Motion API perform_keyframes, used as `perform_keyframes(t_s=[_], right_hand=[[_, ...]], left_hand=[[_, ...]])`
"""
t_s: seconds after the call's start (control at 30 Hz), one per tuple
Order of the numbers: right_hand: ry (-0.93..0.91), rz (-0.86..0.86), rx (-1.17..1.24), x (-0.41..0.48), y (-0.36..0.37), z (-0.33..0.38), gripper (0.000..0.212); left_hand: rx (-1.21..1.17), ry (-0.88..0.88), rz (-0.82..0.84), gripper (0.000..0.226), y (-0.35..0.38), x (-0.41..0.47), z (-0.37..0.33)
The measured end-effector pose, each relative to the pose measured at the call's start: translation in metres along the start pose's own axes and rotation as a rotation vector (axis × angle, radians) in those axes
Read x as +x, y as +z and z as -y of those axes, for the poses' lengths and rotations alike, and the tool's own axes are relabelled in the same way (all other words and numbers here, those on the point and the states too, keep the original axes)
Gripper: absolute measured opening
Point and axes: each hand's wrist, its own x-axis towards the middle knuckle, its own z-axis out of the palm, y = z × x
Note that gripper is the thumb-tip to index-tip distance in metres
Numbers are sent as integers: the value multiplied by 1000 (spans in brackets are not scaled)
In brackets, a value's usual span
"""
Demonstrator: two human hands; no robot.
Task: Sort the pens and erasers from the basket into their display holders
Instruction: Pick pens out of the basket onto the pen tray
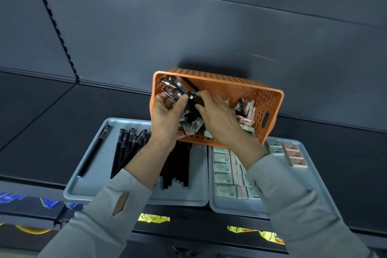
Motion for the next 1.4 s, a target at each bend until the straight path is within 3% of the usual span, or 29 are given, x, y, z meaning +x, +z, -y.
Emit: perform_keyframes(t_s=[0.1,0.2,0.37,0.5,0.63,0.7,0.8,0.9,1.0,1.17,1.23,1.33,1.4], right_hand=[[-21,-73,11,-8,7,4,26],[-49,-108,-8,-13,6,5,27],[-75,-76,-63,-14,3,-1,38],[-40,-143,-4,-21,1,-6,41],[-49,-245,-76,-29,-5,-2,40],[-36,-302,66,-36,-13,5,35],[179,-343,575,-44,-29,13,17],[344,-206,958,-48,-39,13,13],[425,-96,1068,-52,-39,14,15],[465,-62,1149,-59,-43,24,14],[435,-190,1132,-59,-43,25,10],[222,-431,805,-61,-43,19,9],[-1,-403,521,-66,-41,15,15]], left_hand=[[-45,-75,49,20,3,-5,4],[-111,-20,170,15,5,-9,3],[-12,32,202,8,5,-11,-3],[69,51,220,11,5,-14,-7],[-9,138,244,24,6,-17,-15],[-52,231,243,20,4,-17,-23],[-59,317,231,16,-2,-20,-37],[-49,186,298,15,-6,-26,-39],[64,-4,367,13,-12,-36,-29],[275,-161,423,12,-19,-47,-22],[262,-157,354,8,-19,-48,-20],[219,-171,245,6,-20,-48,-22],[136,-234,263,15,-17,-49,-24]])
